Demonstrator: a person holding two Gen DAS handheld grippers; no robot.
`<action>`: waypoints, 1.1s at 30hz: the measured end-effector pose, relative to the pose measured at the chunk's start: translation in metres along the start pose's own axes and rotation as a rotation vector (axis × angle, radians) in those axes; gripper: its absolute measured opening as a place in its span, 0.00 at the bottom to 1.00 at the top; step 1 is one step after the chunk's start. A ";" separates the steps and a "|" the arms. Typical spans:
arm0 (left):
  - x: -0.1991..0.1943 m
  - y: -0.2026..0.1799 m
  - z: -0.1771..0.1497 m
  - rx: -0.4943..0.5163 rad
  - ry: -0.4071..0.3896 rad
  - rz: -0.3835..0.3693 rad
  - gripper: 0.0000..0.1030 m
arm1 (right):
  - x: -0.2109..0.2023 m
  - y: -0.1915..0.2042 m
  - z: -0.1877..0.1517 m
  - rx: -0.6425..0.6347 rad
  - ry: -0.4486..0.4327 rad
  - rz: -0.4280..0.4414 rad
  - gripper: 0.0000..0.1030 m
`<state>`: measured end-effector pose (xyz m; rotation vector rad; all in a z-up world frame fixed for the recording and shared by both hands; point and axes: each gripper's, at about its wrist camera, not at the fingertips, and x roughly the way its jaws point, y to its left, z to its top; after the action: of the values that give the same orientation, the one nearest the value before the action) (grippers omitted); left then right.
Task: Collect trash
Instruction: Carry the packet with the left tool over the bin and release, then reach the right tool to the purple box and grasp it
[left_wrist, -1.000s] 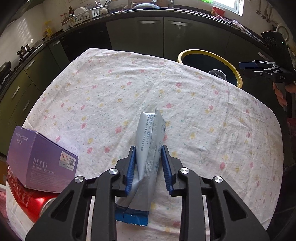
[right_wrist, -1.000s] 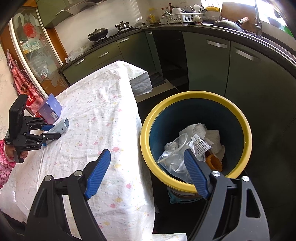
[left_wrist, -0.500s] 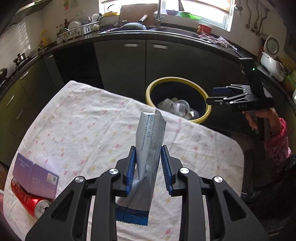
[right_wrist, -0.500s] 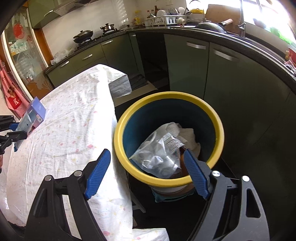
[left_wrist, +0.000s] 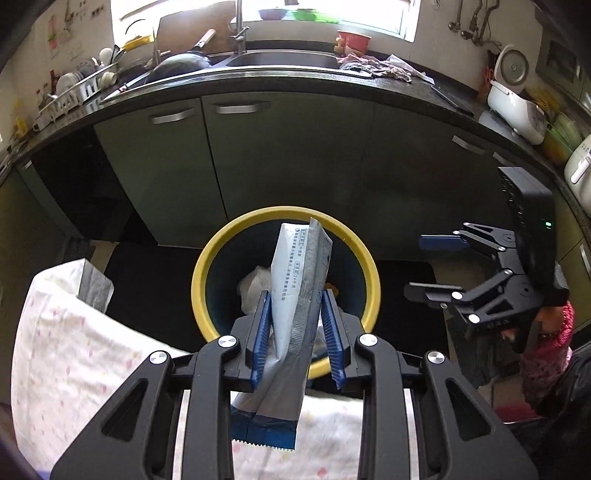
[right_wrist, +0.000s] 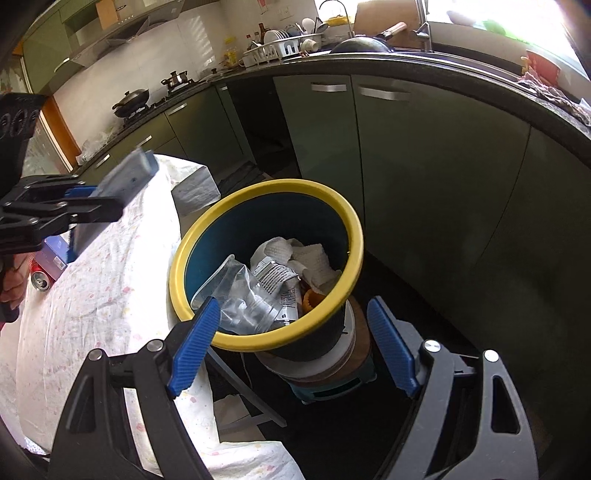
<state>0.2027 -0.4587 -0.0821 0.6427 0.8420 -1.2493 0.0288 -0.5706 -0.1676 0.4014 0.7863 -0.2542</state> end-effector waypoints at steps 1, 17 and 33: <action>0.012 -0.001 0.009 0.015 0.014 0.000 0.27 | -0.001 -0.004 -0.001 0.010 -0.003 0.003 0.75; 0.027 0.007 0.026 -0.059 -0.107 0.112 0.72 | -0.010 -0.017 -0.007 0.049 -0.013 0.009 0.77; -0.197 0.028 -0.269 -0.429 -0.377 0.623 0.89 | 0.006 0.137 0.027 -0.250 0.032 0.176 0.77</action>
<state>0.1585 -0.1270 -0.0681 0.2683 0.5071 -0.5671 0.0996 -0.4605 -0.1201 0.2367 0.7976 0.0159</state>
